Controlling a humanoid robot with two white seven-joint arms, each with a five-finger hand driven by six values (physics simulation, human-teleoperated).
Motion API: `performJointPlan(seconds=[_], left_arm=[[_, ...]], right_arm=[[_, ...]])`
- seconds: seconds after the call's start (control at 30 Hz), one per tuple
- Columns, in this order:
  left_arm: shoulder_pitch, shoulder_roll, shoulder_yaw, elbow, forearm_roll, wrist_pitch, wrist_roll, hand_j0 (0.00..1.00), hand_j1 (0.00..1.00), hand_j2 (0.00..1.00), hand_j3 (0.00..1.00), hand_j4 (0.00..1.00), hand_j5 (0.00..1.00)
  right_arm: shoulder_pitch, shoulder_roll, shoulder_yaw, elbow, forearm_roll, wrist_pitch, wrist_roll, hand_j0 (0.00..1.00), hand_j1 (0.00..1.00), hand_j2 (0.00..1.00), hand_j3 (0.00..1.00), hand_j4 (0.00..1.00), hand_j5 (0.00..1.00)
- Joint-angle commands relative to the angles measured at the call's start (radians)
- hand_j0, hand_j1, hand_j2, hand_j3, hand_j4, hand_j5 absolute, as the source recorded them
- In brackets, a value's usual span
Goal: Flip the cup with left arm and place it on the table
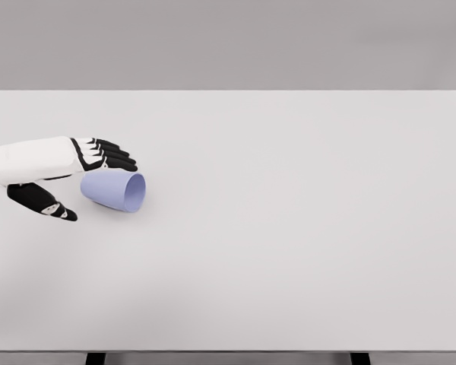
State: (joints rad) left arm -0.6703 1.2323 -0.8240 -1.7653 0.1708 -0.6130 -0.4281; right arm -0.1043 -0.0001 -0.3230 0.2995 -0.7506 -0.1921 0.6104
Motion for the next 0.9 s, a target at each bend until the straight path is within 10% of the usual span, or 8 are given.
performJointPlan(seconds=[0.0, 0.2, 0.57, 0.87], left_arm=[[0.000, 0.001, -0.001, 0.000, 0.012, 0.002, 0.000, 1.00, 1.00, 1.00, 1.00, 1.00, 1.00], [0.000, -0.105, -0.007, 0.003, 0.052, 0.002, 0.000, 1.00, 1.00, 1.00, 1.00, 1.00, 1.00], [-0.080, -0.037, -0.056, 0.004, 0.142, 0.002, 0.100, 1.00, 1.00, 1.00, 1.00, 1.00, 1.00], [-0.149, -0.117, -0.251, 0.041, 0.174, 0.466, 0.060, 1.00, 1.00, 1.00, 1.00, 1.00, 1.00]], right_arm=[[0.000, 0.000, 0.002, 0.000, 0.000, -0.004, 0.000, 1.00, 1.00, 1.00, 1.00, 1.00, 1.00], [0.000, 0.000, 0.001, 0.001, 0.000, 0.002, 0.000, 1.00, 1.00, 1.00, 1.00, 1.00, 1.00], [0.000, 0.000, 0.002, 0.001, 0.000, 0.002, 0.000, 1.00, 1.00, 1.00, 1.00, 1.00, 1.00], [0.000, 0.000, 0.002, 0.001, 0.000, 0.002, 0.000, 1.00, 1.00, 1.00, 1.00, 1.00, 1.00]])
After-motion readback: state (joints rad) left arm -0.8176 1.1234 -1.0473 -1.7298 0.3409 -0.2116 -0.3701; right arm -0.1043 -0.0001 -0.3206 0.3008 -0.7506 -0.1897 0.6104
